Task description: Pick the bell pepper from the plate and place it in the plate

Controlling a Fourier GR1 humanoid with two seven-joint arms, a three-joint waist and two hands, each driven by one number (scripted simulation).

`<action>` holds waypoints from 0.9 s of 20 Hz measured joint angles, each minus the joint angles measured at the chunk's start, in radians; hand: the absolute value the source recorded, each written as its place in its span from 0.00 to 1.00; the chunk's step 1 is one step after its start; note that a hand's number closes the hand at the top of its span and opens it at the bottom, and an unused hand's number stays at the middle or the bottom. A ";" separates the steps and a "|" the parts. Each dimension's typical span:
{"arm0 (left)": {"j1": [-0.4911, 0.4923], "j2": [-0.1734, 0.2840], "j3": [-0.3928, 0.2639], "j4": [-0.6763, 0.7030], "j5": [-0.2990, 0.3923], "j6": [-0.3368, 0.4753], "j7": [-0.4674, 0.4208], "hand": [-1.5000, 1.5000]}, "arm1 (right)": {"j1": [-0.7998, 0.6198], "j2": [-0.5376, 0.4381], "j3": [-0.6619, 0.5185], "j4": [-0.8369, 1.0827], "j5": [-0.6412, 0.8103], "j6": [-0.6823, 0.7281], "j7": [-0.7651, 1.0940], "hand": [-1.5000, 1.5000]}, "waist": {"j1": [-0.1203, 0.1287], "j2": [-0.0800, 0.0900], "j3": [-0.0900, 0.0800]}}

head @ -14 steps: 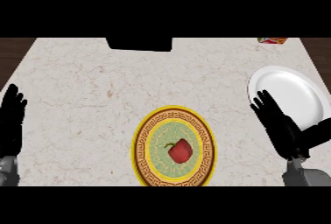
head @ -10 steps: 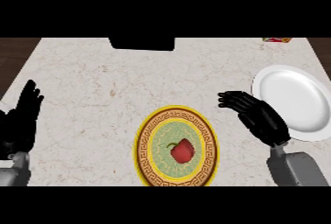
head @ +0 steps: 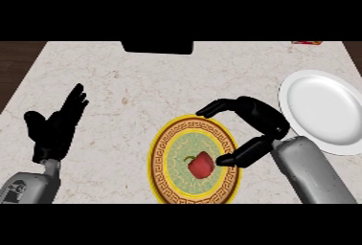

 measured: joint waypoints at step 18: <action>-0.027 -0.033 0.028 0.068 -0.010 -0.050 -0.005 0.50 | -0.212 -0.080 0.263 0.330 0.546 -0.149 -0.425 0.00 | -0.040 -0.012 0.001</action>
